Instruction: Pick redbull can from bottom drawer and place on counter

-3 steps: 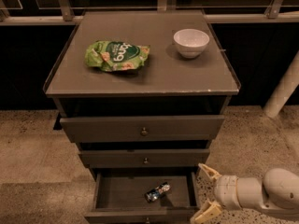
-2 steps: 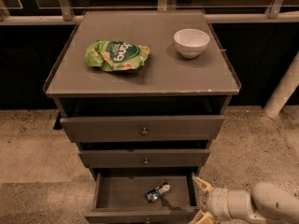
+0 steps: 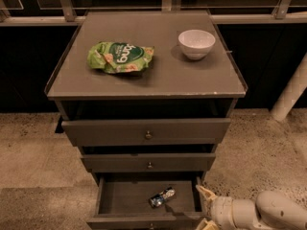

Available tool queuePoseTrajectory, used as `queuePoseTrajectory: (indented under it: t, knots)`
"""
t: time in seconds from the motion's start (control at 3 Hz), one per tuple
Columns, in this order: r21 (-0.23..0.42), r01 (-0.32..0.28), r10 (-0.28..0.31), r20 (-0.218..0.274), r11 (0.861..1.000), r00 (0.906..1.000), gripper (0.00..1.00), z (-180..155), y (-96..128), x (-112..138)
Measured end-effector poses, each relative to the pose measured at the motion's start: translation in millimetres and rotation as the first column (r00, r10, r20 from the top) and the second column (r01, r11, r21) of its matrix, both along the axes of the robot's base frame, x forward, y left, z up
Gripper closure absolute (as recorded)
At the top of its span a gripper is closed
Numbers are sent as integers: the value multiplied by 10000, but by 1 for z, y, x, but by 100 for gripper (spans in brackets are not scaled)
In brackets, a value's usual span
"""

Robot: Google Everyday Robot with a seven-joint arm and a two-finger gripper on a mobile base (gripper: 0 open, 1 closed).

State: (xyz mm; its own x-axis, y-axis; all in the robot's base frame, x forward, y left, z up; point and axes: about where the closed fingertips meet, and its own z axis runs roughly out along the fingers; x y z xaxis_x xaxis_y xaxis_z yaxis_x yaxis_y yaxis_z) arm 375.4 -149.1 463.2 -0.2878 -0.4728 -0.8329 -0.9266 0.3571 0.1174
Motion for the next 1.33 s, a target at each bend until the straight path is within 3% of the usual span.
queuePoseTrajectory:
  t: [0.33,0.67,1.0,1.33]
  knots:
    - [230,233,-225,-358,9995,9991,0,-24,-2,10]
    - [714,428,-355,-1002,9965,9943,0,-84,5,58]
    - [733,459,-386,-980,9963,9944,0,-86,5,61]
    - [591,422,-393,-498,9974,9980,0,-86,9,54]
